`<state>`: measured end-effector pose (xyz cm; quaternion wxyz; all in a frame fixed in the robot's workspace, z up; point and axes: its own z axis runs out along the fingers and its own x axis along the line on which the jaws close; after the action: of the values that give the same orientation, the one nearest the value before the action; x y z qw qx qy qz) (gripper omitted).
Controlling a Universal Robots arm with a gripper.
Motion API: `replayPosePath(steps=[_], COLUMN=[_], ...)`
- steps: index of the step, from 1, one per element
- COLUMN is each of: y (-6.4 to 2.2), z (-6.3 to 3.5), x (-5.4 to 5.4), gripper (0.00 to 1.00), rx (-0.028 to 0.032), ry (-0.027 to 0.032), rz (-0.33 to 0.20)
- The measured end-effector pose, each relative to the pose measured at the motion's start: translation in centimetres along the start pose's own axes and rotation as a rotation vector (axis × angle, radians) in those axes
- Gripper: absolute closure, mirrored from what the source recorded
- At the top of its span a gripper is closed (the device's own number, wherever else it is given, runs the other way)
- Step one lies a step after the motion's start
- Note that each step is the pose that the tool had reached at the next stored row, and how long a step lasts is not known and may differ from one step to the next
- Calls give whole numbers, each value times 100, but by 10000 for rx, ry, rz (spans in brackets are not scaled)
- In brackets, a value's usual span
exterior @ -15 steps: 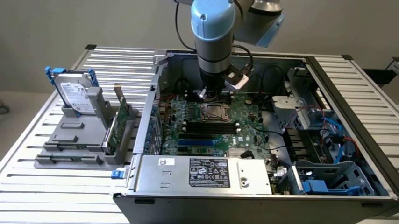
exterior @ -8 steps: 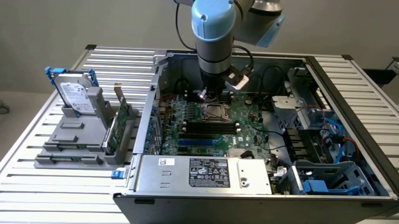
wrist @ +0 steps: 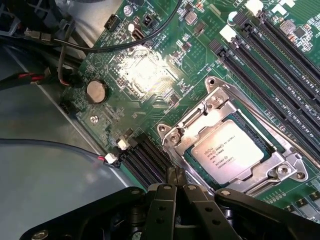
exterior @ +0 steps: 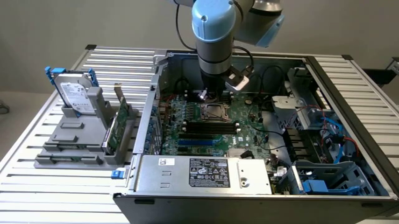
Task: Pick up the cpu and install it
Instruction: 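Install the first cpu locking lever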
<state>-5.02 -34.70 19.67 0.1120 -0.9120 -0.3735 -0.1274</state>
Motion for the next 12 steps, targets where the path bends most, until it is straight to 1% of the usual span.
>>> replayPosePath(steps=[6, 12], y=[6, 11], z=[13, 25], x=[0, -1], gripper=[89, 89], rx=[-54, -95], ry=[-22, -31], rz=[69, 142])
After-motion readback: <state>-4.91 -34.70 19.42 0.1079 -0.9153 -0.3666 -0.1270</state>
